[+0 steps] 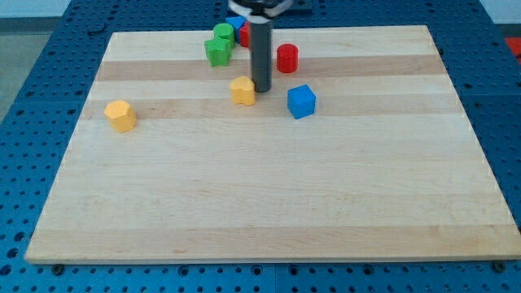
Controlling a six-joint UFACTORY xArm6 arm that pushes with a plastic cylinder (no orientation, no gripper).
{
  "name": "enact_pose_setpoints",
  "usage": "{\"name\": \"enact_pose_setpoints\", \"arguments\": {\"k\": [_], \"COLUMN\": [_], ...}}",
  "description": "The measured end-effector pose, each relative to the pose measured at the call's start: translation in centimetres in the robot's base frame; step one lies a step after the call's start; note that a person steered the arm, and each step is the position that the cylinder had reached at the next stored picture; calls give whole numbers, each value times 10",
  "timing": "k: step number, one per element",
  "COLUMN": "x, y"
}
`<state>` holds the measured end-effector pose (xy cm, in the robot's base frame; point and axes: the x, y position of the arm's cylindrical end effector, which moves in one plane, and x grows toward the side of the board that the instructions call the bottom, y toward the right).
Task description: Push the yellow heart closer to the yellow hexagon
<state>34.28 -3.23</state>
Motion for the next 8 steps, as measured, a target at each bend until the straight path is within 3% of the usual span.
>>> {"name": "enact_pose_setpoints", "arguments": {"k": [2,4,6,8], "x": [30,9,59,61], "y": [-89,-59,-30,-127]}}
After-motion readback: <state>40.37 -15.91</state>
